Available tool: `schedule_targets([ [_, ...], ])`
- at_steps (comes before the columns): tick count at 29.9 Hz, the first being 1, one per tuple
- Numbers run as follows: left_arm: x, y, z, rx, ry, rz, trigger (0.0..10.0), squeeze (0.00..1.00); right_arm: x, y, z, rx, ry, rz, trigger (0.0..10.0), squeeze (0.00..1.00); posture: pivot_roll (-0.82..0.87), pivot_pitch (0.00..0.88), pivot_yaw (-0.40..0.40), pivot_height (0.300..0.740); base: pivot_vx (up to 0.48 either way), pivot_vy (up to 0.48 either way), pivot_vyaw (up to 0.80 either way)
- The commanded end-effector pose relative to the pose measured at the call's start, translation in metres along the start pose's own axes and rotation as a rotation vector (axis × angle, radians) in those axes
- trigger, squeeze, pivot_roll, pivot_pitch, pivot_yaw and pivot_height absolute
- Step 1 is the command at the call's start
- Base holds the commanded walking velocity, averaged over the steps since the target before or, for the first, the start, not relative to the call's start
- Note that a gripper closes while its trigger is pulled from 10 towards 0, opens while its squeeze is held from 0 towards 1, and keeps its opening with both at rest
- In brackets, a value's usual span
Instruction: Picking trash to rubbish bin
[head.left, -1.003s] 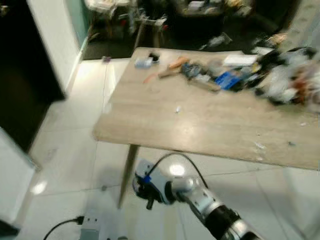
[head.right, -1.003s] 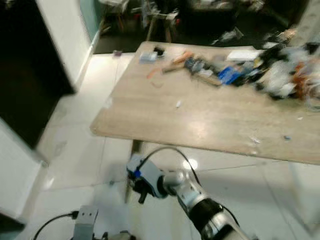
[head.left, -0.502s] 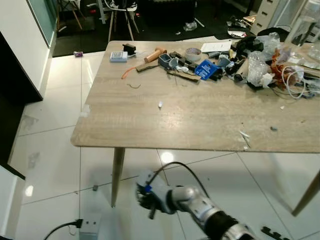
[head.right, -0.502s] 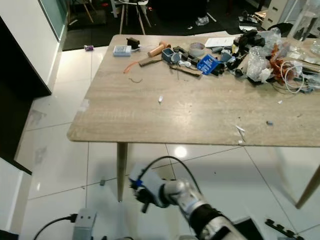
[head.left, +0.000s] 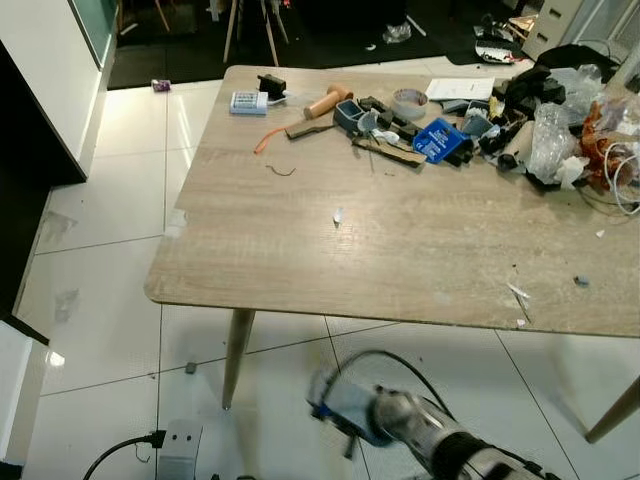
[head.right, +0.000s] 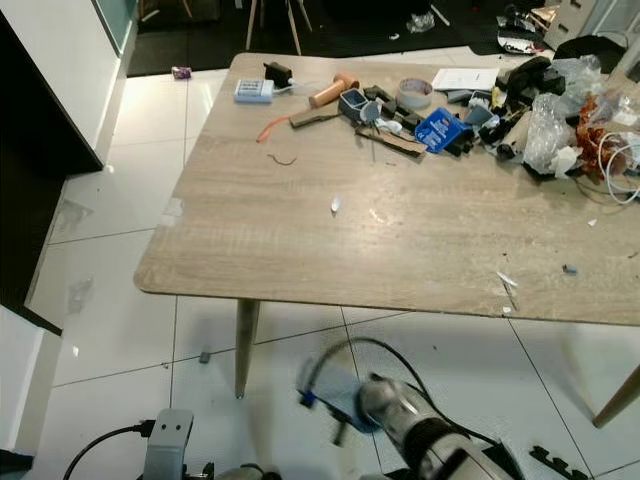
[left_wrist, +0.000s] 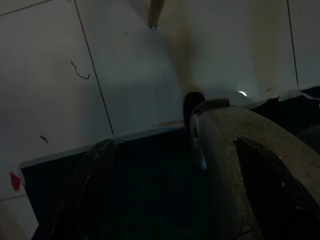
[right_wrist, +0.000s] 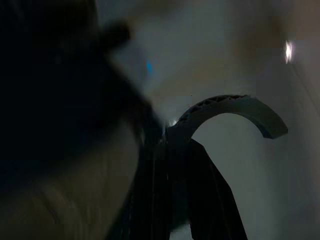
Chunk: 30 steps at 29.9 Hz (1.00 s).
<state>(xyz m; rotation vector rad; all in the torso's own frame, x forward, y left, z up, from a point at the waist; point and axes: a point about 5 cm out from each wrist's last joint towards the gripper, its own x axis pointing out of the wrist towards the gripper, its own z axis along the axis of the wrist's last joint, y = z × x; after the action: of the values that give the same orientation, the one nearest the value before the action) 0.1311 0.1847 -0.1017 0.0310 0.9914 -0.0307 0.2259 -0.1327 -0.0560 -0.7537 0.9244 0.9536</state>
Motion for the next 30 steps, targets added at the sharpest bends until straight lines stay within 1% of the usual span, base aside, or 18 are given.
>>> schedule_targets([
  [1, -0.006, -0.005, -0.024, -0.010, 0.097, -0.018, 10.0, 0.00, 0.002, 0.005, -0.009, -0.011, 0.040, -0.009, 10.0, 0.00, -0.04, 0.083, -0.007, 0.740, 0.000, 0.000, 0.00],
  [2, -0.006, -0.005, -0.025, -0.010, 0.099, -0.019, 10.0, 0.00, 0.001, 0.005, -0.017, 0.002, 0.069, -0.038, 10.0, 0.00, -0.04, 0.083, -0.007, 0.740, 0.000, 0.000, 0.00],
  [3, -0.006, -0.006, -0.026, -0.012, 0.104, -0.021, 10.0, 0.00, 0.000, 0.006, -0.028, 0.056, 0.097, -0.068, 10.0, 0.00, -0.05, 0.082, -0.007, 0.740, 0.000, 0.000, 0.00],
  [4, -0.006, -0.006, -0.027, -0.011, 0.109, -0.023, 10.0, 0.00, -0.002, 0.008, -0.041, 0.135, 0.127, -0.104, 10.0, 0.00, -0.05, 0.081, -0.006, 0.740, 0.000, 0.000, 0.00],
  [5, -0.006, -0.006, -0.027, -0.011, 0.109, -0.023, 10.0, 0.00, -0.002, 0.008, -0.041, 0.135, 0.127, -0.104, 10.0, 0.00, -0.05, 0.081, -0.006, 0.740, 0.000, 0.000, 0.00],
  [6, -0.006, -0.007, -0.028, -0.010, 0.113, -0.025, 10.0, 0.00, -0.003, 0.012, -0.053, 0.206, 0.154, -0.129, 10.0, 0.00, -0.05, 0.078, -0.005, 0.740, 0.000, 0.000, 0.00],
  [7, -0.007, -0.007, -0.029, -0.009, 0.118, -0.025, 10.0, 0.00, -0.005, 0.020, -0.070, 0.287, 0.196, -0.150, 10.0, 0.00, -0.05, 0.076, -0.008, 0.740, 0.000, 0.000, 0.00],
  [8, -0.007, -0.007, -0.029, -0.009, 0.120, -0.025, 10.0, 0.00, -0.007, 0.026, -0.080, 0.332, 0.223, -0.161, 10.0, 0.00, -0.05, 0.076, -0.008, 0.740, 0.000, 0.000, 0.00],
  [9, -0.007, -0.007, -0.029, -0.009, 0.120, -0.025, 10.0, 0.00, -0.007, 0.026, -0.080, 0.332, 0.223, -0.161, 10.0, 0.00, -0.05, 0.076, -0.008, 0.740, 0.000, 0.000, 0.00],
  [10, -0.007, -0.007, -0.029, -0.014, 0.122, -0.023, 10.0, 0.00, -0.011, 0.042, -0.103, 0.425, 0.291, -0.167, 10.0, 0.00, -0.06, 0.068, -0.011, 0.740, 0.000, 0.000, 0.00],
  [13, -0.007, -0.008, -0.029, -0.012, 0.124, -0.025, 10.0, 0.00, -0.016, 0.055, -0.121, 0.488, 0.353, -0.168, 10.0, 0.00, -0.06, 0.066, -0.008, 0.740, 0.000, 0.000, 0.00],
  [15, -0.006, -0.008, -0.029, -0.001, 0.128, -0.031, 10.0, 0.00, -0.023, 0.065, -0.138, 0.510, 0.418, -0.178, 10.0, 0.00, -0.06, 0.066, -0.008, 0.740, 0.000, 0.000, 0.00],
  [18, -0.006, -0.009, -0.029, 0.012, 0.129, -0.037, 10.0, 0.00, -0.026, 0.070, -0.145, 0.529, 0.441, -0.183, 10.0, 0.00, -0.08, 0.062, 0.002, 0.740, 0.000, 0.000, 0.00],
  [22, -0.005, -0.008, -0.026, 0.033, 0.129, -0.046, 10.0, 0.00, -0.025, 0.070, -0.144, 0.580, 0.428, -0.212, 10.0, 0.00, -0.10, 0.058, 0.015, 0.740, 0.000, 0.000, 0.00],
  [30, -0.003, -0.006, -0.020, 0.049, 0.126, -0.038, 10.0, 0.00, -0.023, 0.066, -0.139, 0.594, 0.409, -0.241, 10.0, 0.00, -0.10, 0.049, 0.016, 0.740, 0.000, 0.000, 0.00],
])
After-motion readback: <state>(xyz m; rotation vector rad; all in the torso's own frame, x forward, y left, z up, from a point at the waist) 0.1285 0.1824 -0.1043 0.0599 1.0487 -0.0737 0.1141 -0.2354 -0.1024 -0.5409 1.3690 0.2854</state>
